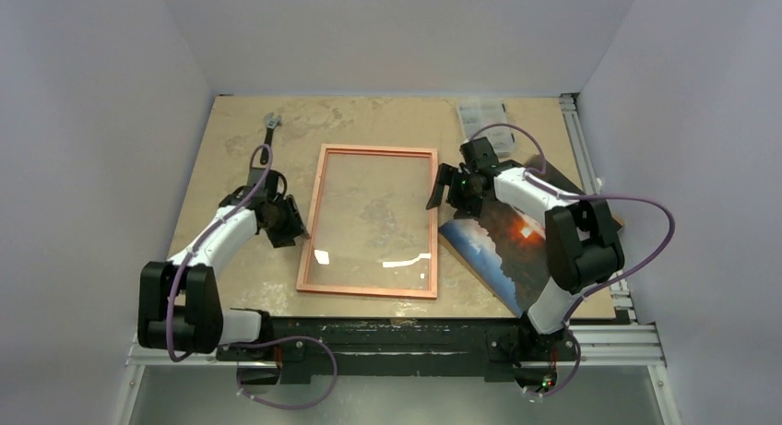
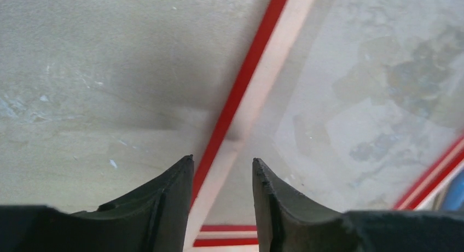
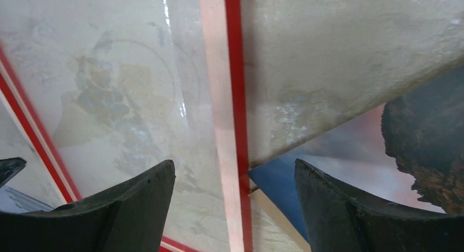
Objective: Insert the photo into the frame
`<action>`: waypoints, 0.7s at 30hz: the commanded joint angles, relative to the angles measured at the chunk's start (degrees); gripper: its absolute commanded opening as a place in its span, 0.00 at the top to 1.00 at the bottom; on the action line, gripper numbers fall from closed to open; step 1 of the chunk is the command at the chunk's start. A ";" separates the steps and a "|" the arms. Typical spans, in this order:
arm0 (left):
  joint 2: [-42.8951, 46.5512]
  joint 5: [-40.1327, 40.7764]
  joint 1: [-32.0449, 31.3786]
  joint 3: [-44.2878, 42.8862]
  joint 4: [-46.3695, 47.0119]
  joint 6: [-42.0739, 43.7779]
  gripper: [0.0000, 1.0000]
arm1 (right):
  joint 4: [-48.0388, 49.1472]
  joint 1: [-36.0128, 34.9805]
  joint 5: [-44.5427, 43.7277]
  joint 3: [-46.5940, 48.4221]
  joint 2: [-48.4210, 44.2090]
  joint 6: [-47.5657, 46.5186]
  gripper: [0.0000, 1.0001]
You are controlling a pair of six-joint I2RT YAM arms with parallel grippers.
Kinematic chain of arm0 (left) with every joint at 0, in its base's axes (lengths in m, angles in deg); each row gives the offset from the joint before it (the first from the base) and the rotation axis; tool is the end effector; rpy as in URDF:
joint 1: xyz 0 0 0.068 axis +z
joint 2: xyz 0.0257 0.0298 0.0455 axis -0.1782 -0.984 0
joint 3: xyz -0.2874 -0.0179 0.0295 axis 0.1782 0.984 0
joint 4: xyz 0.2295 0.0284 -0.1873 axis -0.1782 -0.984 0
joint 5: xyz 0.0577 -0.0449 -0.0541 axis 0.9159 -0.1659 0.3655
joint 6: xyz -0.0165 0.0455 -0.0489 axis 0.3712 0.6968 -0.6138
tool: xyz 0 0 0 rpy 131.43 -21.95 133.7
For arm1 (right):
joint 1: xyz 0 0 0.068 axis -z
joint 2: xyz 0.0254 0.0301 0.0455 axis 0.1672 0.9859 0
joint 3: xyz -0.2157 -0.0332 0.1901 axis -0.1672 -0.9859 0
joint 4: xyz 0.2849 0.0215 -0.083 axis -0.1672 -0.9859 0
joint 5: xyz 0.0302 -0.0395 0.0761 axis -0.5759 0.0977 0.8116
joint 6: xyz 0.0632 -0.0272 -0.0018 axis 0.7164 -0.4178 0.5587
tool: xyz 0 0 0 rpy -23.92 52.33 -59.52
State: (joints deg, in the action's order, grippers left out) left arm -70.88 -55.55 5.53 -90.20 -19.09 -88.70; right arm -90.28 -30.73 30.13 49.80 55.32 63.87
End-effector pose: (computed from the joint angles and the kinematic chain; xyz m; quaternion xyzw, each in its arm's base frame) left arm 0.2728 -0.0291 0.1635 -0.2274 0.9538 -0.1157 0.1588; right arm 0.3597 0.1525 0.1716 0.0835 0.9565 0.2177 0.1752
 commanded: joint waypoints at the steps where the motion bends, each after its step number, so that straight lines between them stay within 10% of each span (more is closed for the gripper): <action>1: 6.77 -5.80 -0.37 -1.94 2.65 0.50 0.48 | 1.50 0.46 3.52 -1.06 -0.16 -2.49 0.25; 8: 19.02 -13.26 -0.41 -3.71 4.89 -1.04 0.25 | 3.84 0.27 6.12 -2.26 3.76 -2.47 0.50; 21: 26.48 -19.03 -0.45 -7.88 5.08 -3.15 0.22 | 3.89 -5.54 4.94 2.63 8.79 -0.54 0.90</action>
State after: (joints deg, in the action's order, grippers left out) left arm -45.02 -72.60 5.32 -95.90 -14.65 -91.02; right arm -87.22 -33.96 35.47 49.91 62.42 62.67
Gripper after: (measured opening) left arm 0.781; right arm 0.167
